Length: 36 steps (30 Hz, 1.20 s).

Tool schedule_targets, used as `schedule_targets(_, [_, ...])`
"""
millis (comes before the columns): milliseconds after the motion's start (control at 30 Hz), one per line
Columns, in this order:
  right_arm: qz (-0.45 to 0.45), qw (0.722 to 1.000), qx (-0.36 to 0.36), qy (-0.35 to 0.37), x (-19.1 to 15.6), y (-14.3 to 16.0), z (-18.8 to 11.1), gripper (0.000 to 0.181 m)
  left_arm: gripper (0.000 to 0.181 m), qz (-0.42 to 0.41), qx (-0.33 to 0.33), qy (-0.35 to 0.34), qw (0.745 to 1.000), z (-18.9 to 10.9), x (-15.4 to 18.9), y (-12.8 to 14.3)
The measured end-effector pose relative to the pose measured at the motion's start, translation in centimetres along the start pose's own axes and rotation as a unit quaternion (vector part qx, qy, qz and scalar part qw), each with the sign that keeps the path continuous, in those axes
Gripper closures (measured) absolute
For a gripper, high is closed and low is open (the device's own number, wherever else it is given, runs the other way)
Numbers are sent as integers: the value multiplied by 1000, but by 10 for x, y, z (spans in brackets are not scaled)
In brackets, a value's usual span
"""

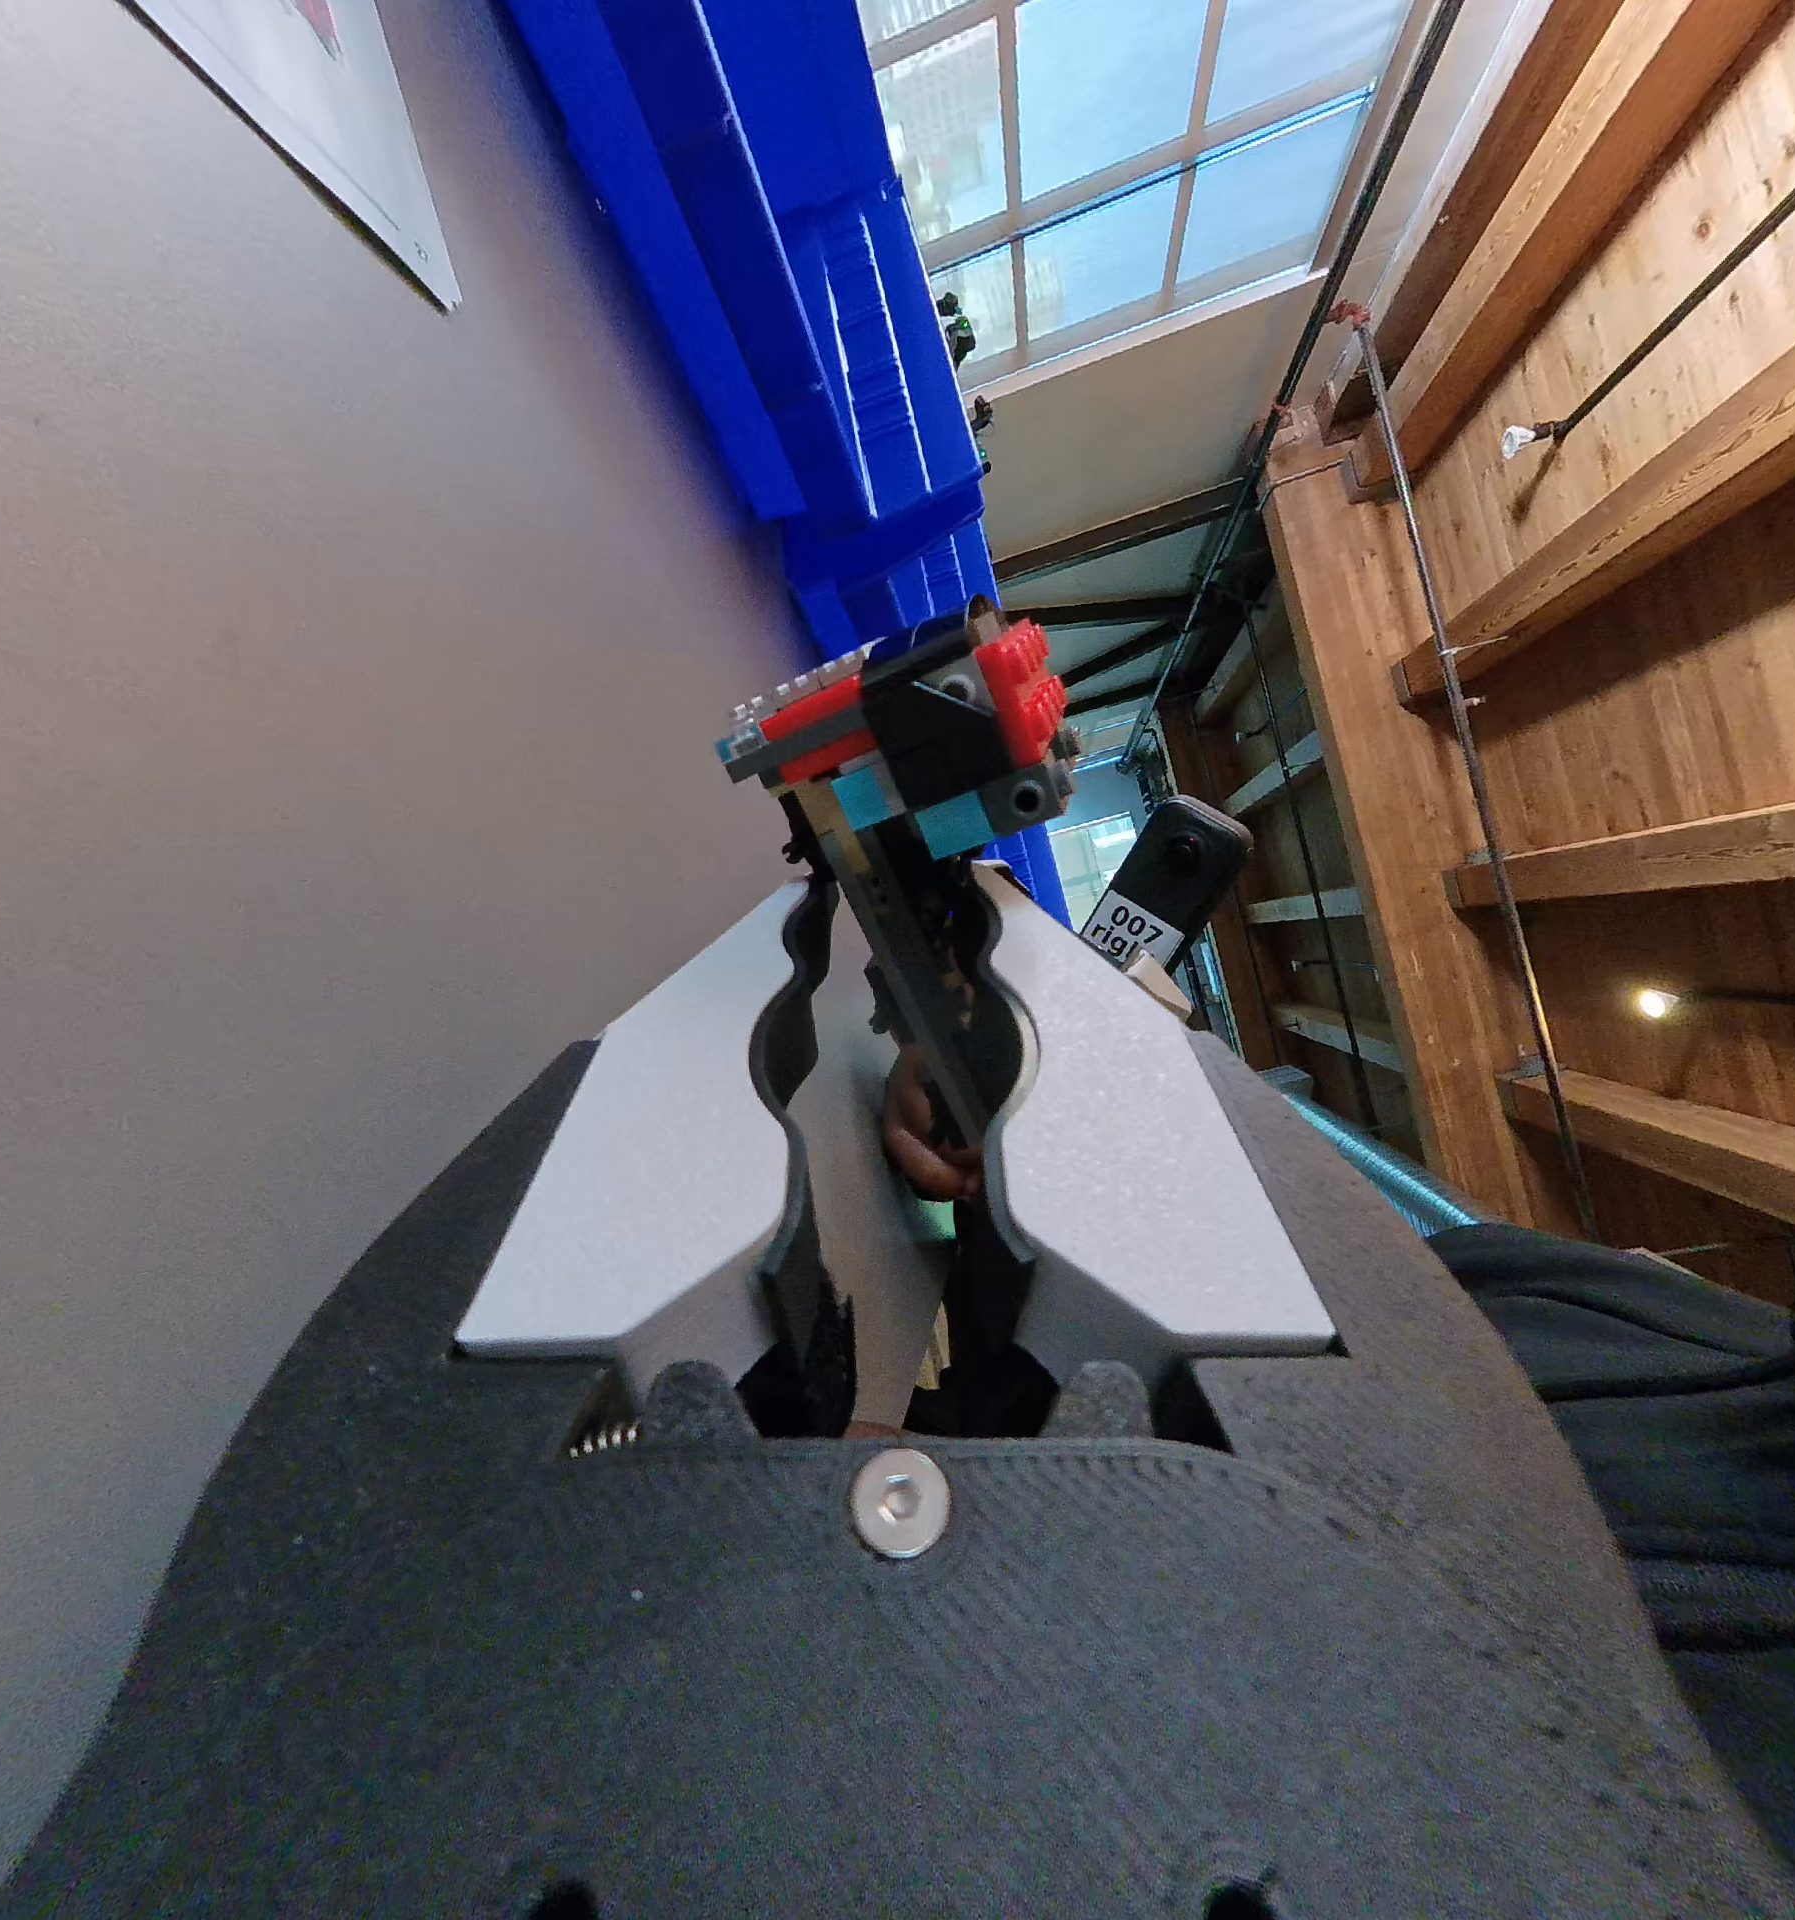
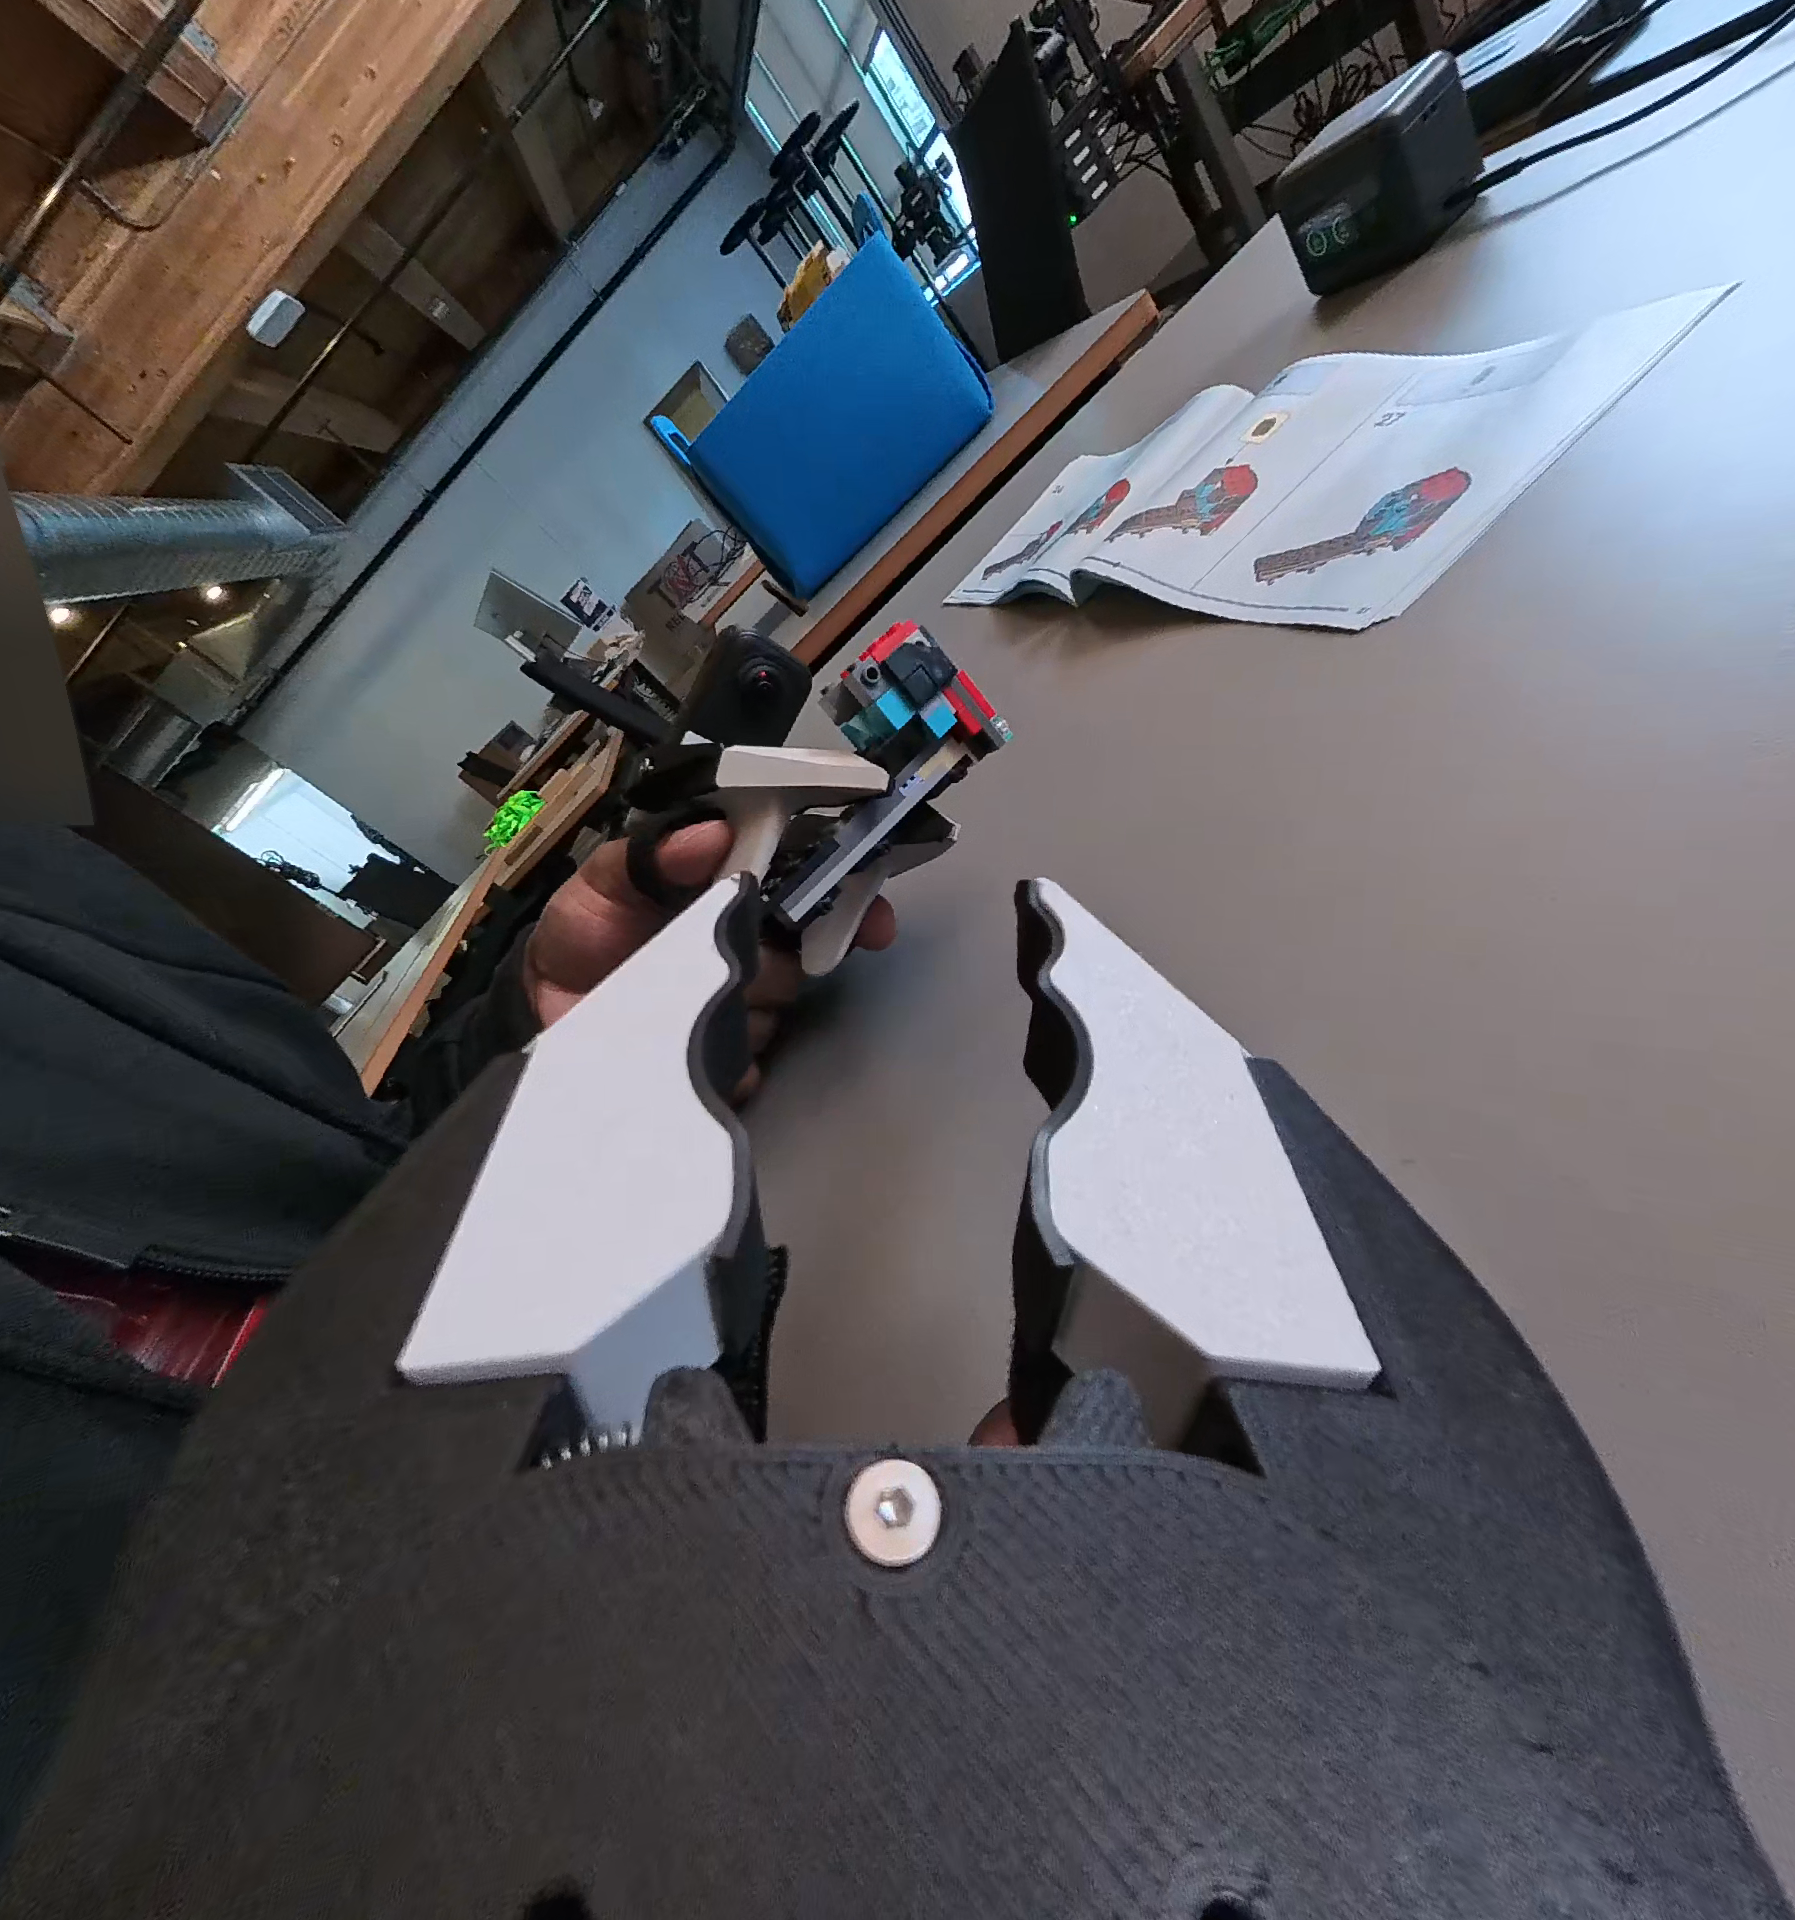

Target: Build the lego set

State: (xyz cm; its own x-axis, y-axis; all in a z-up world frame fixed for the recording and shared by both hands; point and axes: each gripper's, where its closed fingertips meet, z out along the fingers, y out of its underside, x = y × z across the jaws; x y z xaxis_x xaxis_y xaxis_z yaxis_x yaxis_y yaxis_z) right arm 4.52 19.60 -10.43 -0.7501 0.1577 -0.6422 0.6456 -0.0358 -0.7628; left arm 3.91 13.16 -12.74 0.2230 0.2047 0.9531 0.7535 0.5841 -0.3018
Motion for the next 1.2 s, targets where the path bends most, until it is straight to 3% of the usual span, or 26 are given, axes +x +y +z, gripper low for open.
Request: schedule_targets(1200, [-1, 1000, -1, -6, -4, 2, -2, 136, 157, 36, -10, -32, 999, 4, -3, 5])
